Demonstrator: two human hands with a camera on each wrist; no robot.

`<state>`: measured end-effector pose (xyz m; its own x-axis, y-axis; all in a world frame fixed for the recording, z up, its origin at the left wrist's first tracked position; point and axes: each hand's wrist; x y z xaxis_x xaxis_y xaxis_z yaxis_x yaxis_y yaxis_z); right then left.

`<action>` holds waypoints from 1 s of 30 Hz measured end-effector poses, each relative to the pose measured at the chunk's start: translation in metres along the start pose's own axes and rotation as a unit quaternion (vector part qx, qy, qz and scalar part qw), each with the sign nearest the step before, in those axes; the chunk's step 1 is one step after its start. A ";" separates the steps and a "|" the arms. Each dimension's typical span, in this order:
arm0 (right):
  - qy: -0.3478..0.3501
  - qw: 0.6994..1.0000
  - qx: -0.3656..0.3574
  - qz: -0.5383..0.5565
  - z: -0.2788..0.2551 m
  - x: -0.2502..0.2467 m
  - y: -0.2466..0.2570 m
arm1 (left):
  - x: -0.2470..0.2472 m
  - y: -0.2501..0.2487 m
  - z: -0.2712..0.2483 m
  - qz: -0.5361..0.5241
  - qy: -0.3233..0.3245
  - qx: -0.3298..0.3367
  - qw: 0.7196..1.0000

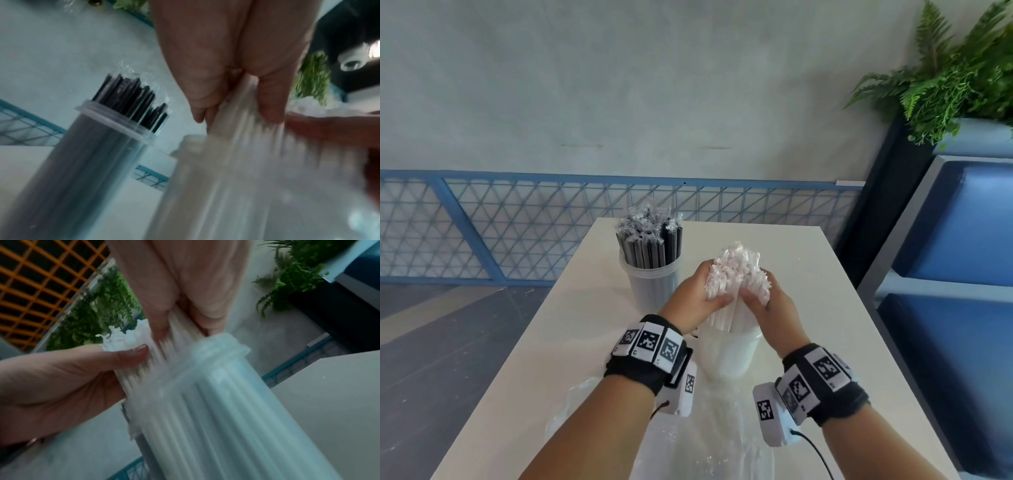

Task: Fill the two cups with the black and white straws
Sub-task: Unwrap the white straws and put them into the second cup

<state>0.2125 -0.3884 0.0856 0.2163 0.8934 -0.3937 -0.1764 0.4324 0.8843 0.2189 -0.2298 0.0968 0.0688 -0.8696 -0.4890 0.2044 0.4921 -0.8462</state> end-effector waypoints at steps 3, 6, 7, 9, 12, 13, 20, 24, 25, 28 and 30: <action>-0.009 1.000 -0.015 0.002 0.007 -0.003 0.008 | -0.003 -0.007 0.004 -0.029 -0.013 0.017 0.999; 0.048 0.997 -0.023 -0.063 0.003 0.002 0.006 | 0.000 -0.002 0.003 -0.009 0.011 0.017 1.000; 0.048 0.994 -0.039 -0.093 -0.001 0.004 0.002 | 0.001 0.001 0.001 0.003 0.021 0.012 1.000; -0.003 0.991 -0.066 -0.117 -0.011 0.006 -0.007 | 0.002 0.008 -0.002 0.012 0.030 -0.008 0.999; -0.079 0.993 -0.051 -0.074 -0.032 0.007 -0.012 | -0.004 0.017 -0.014 -0.014 0.012 -0.072 0.997; -0.088 0.995 -0.026 -0.041 -0.039 0.007 -0.013 | -0.005 0.019 -0.019 -0.039 0.012 -0.108 0.993; -0.026 0.997 0.075 0.003 -0.041 0.017 -0.034 | 0.003 0.028 -0.037 -0.103 0.002 -0.133 0.986; -0.020 0.998 0.066 -0.002 -0.028 0.024 -0.034 | 0.005 0.035 -0.028 -0.085 -0.038 -0.123 0.988; -0.017 0.998 0.063 -0.005 -0.024 0.026 -0.032 | 0.005 0.035 -0.026 -0.083 -0.042 -0.121 0.988; -0.003 0.998 0.070 -0.003 -0.013 0.033 -0.027 | 0.003 0.041 -0.016 -0.076 -0.052 -0.127 0.988; 0.016 0.997 0.075 0.002 -0.007 0.035 -0.027 | 0.002 0.045 -0.012 -0.077 -0.058 -0.129 0.987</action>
<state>0.2179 -0.3676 0.0462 0.1836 0.9001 -0.3952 -0.0317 0.4072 0.9128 0.2163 -0.2091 0.0555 0.1706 -0.9264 -0.3357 -0.0336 0.3350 -0.9416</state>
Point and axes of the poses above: each hand's wrist, its own z-axis towards the middle knuckle, its own x-axis out of the palm, y = z × x, and after that the axes turned 11 degrees about -y, right-handed
